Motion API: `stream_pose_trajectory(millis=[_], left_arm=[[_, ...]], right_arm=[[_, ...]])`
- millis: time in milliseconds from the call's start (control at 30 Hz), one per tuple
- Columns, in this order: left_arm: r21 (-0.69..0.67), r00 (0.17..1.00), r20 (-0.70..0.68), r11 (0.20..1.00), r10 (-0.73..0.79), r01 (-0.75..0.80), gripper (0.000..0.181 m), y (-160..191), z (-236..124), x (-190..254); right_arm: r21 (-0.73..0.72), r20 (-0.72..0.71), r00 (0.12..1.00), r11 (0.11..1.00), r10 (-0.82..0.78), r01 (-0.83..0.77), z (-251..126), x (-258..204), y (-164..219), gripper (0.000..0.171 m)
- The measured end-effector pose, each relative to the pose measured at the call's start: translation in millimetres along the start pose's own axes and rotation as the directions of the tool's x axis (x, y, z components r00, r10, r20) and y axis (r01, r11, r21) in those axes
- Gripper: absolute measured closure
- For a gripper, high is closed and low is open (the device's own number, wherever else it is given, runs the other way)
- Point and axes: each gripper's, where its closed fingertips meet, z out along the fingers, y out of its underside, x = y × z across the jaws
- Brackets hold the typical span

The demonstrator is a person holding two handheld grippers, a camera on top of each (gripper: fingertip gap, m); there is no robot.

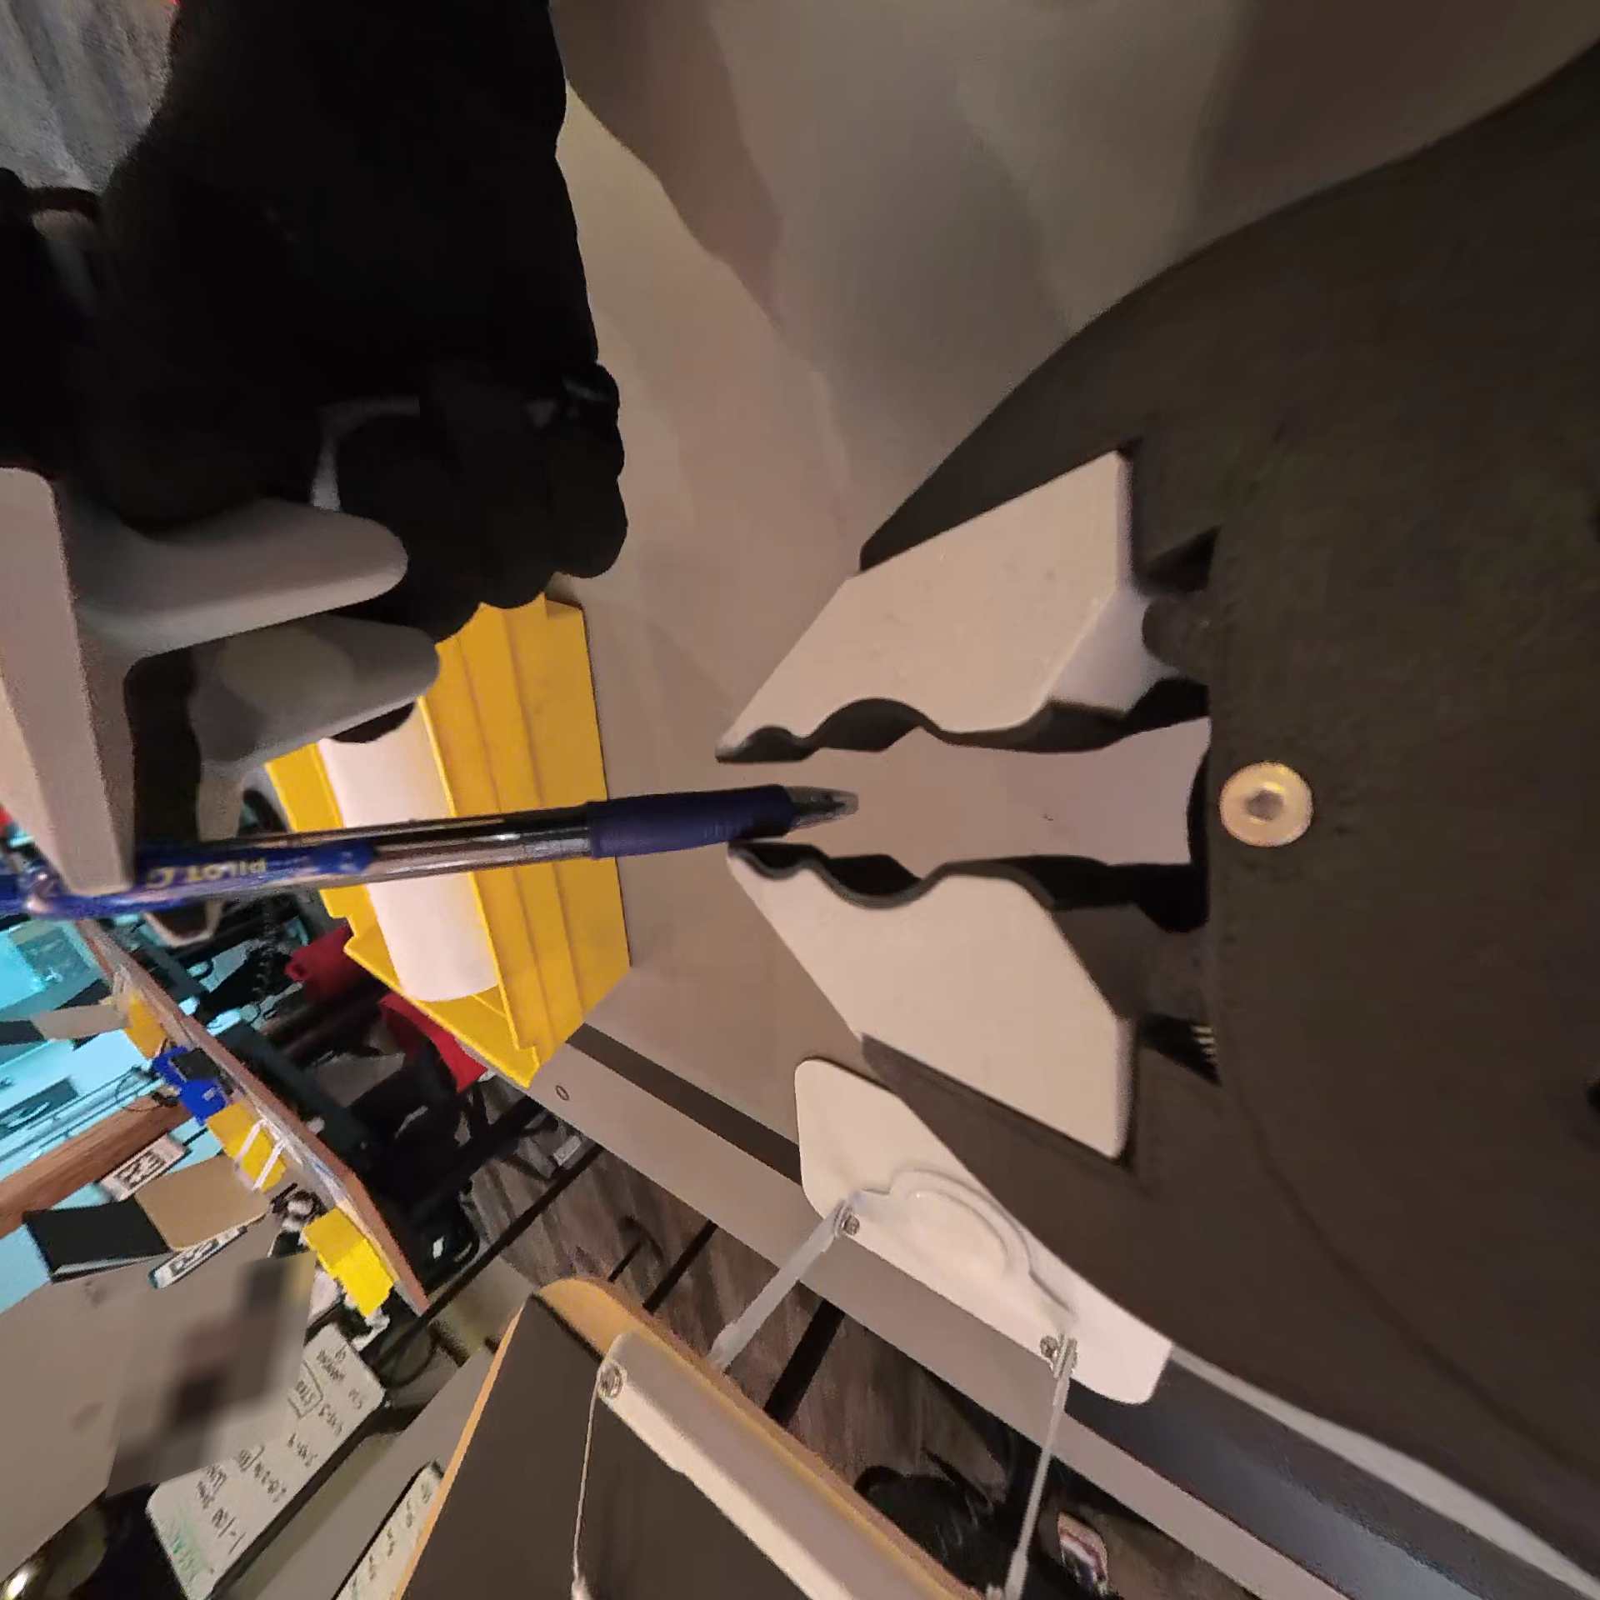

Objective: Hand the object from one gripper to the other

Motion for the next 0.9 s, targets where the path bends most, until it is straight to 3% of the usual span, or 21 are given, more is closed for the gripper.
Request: stream_pose_trajectory(millis=[233,267,333,433,533,600,700,900], left_arm=[[0.014,0.999,-0.010,0.999,-0.040,0.040,0.173,-0.4,-1.9,-1.7],[0.011,0.998,-0.022,0.999,-0.051,0.051,0.173,-0.3,-2.4,-1.8],[-0.021,0.997,-0.045,0.998,-0.055,0.055,0.173,2.7,-4.0,-1.7],[-0.101,0.999,-0.034,0.995,0.006,-0.009,0.173,11.3,-7.6,-7.6],[-0.226,0.989,-0.023,0.963,0.146,-0.147,0.173,23.2,-12.3,-15.9],[-0.303,0.978,-0.030,0.931,0.205,-0.204,0.173,28.6,-15.0,-22.0],[-0.444,0.965,-0.104,0.857,0.240,-0.261,0.173,42.0,-18.7,-21.8],[-0.633,0.966,-0.239,0.738,0.102,-0.235,0.173,55.3,-27.2,-3.8]], right_arm=[[0.004,0.002,1.000,1.000,0.004,-0.004,1.1,-1.1,1.1,0.159],[0.003,-0.003,1.000,1.000,0.006,-0.006,1.0,0.8,1.5,0.155],[-0.014,-0.043,0.999,1.000,-0.002,0.001,-0.1,9.3,3.8,0.131],[-0.066,-0.121,0.985,0.992,-0.119,0.111,-6.8,19.7,4.2,0.103],[-0.161,-0.114,0.945,0.944,-0.308,0.288,-14.1,14.0,5.4,0.108],[-0.274,-0.087,0.856,0.838,-0.510,0.472,-16.7,8.1,11.7,0.115],[-0.442,0.028,0.644,0.569,-0.764,0.694,-12.3,-1.4,32.4,0.124],[-0.595,0.269,0.278,0.068,-0.922,0.801,1.2,10.2,89.1,0.140]])
